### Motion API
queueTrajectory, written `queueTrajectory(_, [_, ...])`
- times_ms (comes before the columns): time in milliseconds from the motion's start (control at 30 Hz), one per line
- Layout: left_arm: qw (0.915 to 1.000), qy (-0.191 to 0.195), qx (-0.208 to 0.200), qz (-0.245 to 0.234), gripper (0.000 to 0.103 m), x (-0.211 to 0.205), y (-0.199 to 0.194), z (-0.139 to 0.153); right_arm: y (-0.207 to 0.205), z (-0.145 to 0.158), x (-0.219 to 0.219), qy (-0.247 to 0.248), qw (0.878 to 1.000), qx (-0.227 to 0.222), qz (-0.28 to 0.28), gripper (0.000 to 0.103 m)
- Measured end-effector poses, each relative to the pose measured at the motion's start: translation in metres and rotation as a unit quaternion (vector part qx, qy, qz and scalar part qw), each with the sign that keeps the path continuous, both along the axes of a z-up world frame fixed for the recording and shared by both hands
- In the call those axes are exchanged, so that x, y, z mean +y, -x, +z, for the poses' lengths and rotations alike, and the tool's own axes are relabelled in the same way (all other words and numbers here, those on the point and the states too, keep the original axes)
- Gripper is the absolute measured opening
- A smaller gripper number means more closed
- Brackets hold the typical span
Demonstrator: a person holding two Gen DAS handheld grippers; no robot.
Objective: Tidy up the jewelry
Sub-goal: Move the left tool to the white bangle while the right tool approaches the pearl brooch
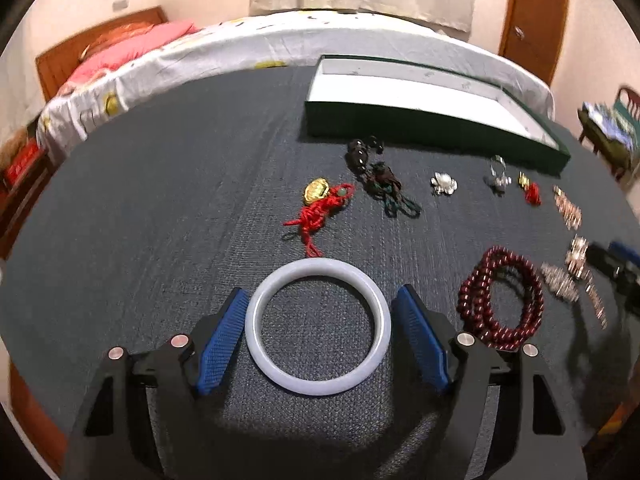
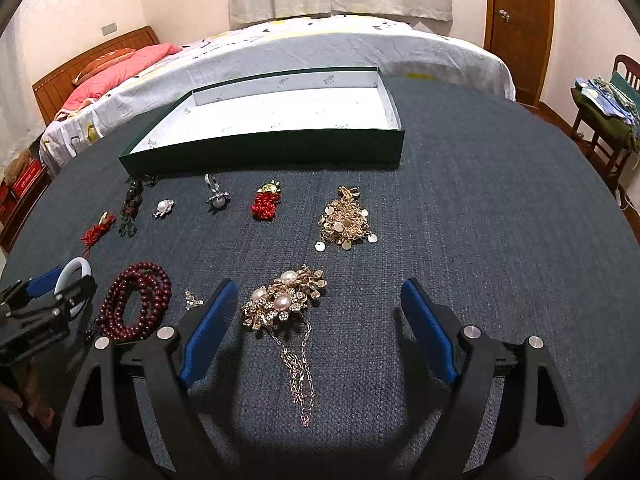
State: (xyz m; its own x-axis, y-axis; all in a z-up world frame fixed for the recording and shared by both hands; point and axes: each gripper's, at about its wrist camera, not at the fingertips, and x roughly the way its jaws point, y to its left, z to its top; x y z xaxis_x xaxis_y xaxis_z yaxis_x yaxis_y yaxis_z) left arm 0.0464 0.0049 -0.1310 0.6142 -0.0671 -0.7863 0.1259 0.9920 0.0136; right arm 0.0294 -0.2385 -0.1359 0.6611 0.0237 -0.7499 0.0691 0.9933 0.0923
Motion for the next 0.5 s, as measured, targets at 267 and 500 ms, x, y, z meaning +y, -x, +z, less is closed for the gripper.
queueTrajectory(267, [1.0, 0.007, -0.005, 0.001, 0.069, 0.0037, -0.0008, 0.0002, -0.0061, -0.0074, 0.0028, -0.001, 1.0, 0.012, 0.009, 0.067])
queueTrajectory(500, [1.0, 0.007, -0.005, -0.001, 0.068, 0.004, -0.0005, 0.0002, -0.0056, -0.0094, 0.008, 0.003, 1.0, 0.008, 0.024, 0.059])
